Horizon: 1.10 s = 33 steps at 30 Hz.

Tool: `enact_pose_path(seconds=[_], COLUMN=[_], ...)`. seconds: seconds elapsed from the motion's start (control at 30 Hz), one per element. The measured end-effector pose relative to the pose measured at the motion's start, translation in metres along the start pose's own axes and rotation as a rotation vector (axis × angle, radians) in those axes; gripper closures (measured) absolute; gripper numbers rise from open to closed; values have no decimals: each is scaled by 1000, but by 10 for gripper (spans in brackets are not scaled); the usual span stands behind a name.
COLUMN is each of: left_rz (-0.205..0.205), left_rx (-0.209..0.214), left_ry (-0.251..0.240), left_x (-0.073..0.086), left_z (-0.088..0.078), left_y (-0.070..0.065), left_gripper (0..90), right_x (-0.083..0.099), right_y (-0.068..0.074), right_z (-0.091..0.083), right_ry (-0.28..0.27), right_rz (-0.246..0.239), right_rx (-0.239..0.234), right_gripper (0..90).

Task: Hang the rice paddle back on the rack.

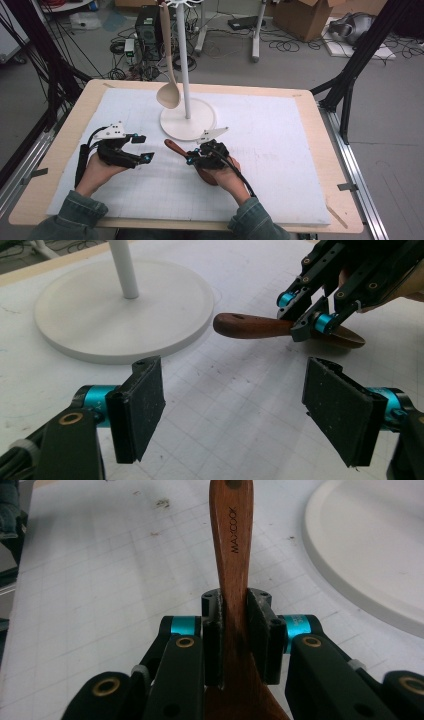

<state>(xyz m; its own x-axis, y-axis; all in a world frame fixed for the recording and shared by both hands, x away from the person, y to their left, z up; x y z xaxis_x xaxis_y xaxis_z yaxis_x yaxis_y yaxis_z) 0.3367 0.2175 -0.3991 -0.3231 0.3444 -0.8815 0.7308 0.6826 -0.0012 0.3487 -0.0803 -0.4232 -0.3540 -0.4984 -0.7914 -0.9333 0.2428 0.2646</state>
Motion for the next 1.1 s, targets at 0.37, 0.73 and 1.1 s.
enact_pose_path(seconds=[0.37,0.73,1.1], left_rz=[-9,-26,-21], left_rx=[61,107,114], left_ry=[10,1,-13], left_x=[-2,-8,-16], left_z=[11,20,23], left_y=[-10,-20,-26], left_gripper=[309,365,431], right_x=[-3,-11,-12], right_y=[12,25,30], right_z=[1,4,10], right_ry=[-56,-114,-129], right_rz=[-23,-57,-67], right_rx=[-17,-23,-21], right_gripper=[779,779,777])
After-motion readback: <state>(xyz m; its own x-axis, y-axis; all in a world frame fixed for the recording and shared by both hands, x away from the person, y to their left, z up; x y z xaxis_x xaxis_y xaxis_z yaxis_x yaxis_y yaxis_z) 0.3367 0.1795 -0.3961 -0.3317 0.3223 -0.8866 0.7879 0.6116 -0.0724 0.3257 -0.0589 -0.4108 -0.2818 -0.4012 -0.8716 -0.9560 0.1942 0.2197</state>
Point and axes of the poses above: each handheld gripper's, and its own axes: z roughly forward along the jaws, x roughly out of its underside, y roughly to its left, the point moved 1 cm from there along z, roughly forward along the jaws, and after that the axes turned 13 degrees about -x, right-handed, at the moved point
